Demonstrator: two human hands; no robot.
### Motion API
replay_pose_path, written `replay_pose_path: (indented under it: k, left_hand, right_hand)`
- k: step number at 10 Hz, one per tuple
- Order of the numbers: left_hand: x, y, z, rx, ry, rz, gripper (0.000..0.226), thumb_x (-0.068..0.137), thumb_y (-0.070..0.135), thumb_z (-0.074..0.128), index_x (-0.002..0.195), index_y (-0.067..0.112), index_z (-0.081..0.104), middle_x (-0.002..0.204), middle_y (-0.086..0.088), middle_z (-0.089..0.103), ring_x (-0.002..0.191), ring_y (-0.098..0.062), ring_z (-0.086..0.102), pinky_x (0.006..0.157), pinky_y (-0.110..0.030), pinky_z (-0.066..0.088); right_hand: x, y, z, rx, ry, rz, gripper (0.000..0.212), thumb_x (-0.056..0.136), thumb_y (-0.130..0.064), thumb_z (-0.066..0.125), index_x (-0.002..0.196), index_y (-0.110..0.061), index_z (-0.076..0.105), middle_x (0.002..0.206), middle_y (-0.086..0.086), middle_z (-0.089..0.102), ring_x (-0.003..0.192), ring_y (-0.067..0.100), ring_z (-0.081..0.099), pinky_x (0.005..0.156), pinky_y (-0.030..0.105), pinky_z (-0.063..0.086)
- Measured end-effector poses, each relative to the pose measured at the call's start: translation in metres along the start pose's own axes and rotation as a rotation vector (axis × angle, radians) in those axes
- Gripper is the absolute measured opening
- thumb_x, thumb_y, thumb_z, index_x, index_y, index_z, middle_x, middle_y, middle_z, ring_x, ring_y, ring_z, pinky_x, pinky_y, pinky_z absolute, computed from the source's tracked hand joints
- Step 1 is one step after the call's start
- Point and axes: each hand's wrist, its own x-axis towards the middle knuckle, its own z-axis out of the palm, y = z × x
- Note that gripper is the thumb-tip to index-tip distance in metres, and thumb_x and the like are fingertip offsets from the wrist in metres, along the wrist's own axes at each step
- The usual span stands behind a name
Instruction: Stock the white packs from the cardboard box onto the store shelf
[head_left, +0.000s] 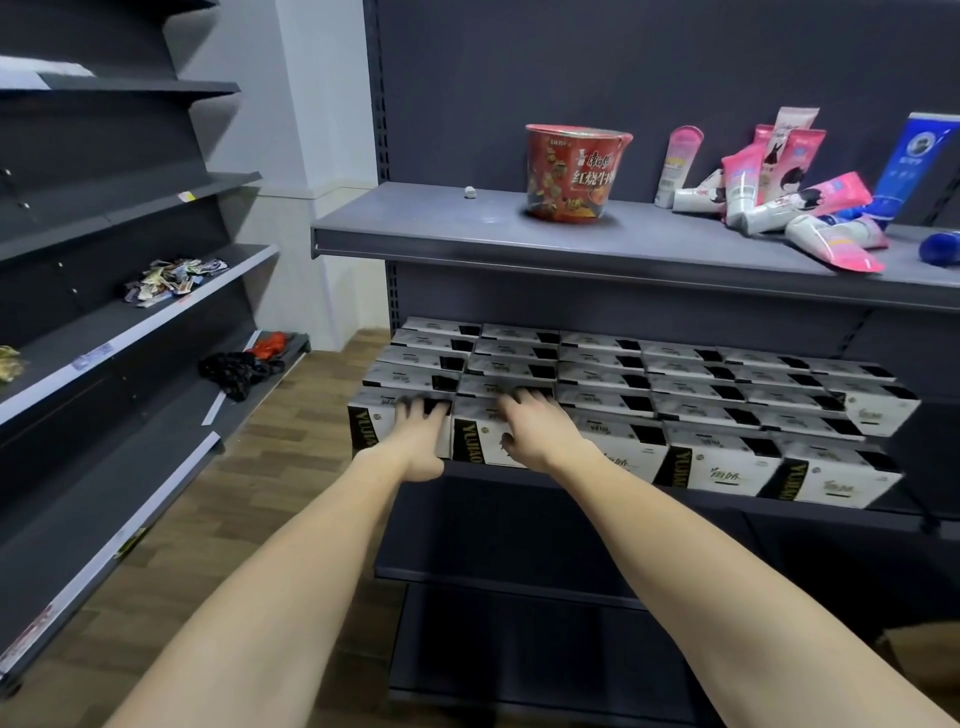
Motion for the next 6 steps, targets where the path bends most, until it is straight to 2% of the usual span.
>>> replay_pose_path:
  k: [1, 2, 3, 4, 6]
  left_hand:
    - [-0.004, -0.002, -0.003, 0.001, 0.002, 0.006, 0.091, 0.086, 0.015, 0.061, 0.157, 0.023, 0.005, 0.163, -0.011, 0.001, 0.150, -0.038, -0.010, 0.122, -0.050, 0.015]
    - [-0.008, 0.006, -0.011, 0.028, 0.041, 0.017, 0.077, 0.088, 0.015, 0.058, 0.155, 0.016, 0.019, 0.157, -0.015, 0.021, 0.146, -0.036, 0.015, 0.118, -0.046, 0.026]
    - [-0.009, 0.024, -0.016, 0.059, 0.103, 0.055, 0.065, 0.090, 0.017, 0.054, 0.150, 0.013, 0.028, 0.147, -0.015, 0.039, 0.134, -0.035, 0.036, 0.107, -0.046, 0.040]
    - [-0.009, 0.046, -0.019, 0.080, 0.127, 0.082, 0.063, 0.093, 0.020, 0.052, 0.151, 0.014, 0.028, 0.146, -0.013, 0.043, 0.131, -0.034, 0.042, 0.103, -0.047, 0.044]
    - [-0.006, 0.093, -0.015, 0.134, 0.126, 0.178, 0.062, 0.095, 0.026, 0.051, 0.151, 0.016, 0.027, 0.148, -0.010, 0.042, 0.133, -0.031, 0.040, 0.101, -0.045, 0.045]
  right_hand:
    - [-0.002, 0.001, 0.000, -0.008, 0.002, 0.006, 0.040, 0.090, -0.021, 0.059, 0.127, -0.012, 0.051, 0.129, 0.012, 0.053, 0.119, 0.033, 0.049, 0.099, 0.040, 0.040]
    - [-0.007, -0.001, -0.003, -0.016, 0.000, 0.013, 0.038, 0.090, -0.023, 0.060, 0.125, -0.012, 0.051, 0.127, 0.012, 0.053, 0.118, 0.033, 0.048, 0.098, 0.039, 0.039]
    - [-0.015, 0.003, -0.005, -0.019, 0.009, 0.027, 0.044, 0.090, -0.026, 0.062, 0.130, -0.012, 0.050, 0.130, 0.012, 0.052, 0.121, 0.033, 0.047, 0.101, 0.040, 0.038]
    - [-0.029, 0.010, -0.011, -0.012, 0.004, 0.077, 0.045, 0.091, -0.028, 0.061, 0.132, -0.012, 0.049, 0.129, 0.012, 0.052, 0.120, 0.032, 0.048, 0.101, 0.041, 0.039]
    - [-0.062, 0.045, -0.021, -0.009, -0.015, 0.189, 0.051, 0.093, -0.031, 0.058, 0.139, -0.011, 0.044, 0.134, 0.013, 0.049, 0.123, 0.034, 0.048, 0.100, 0.042, 0.041]
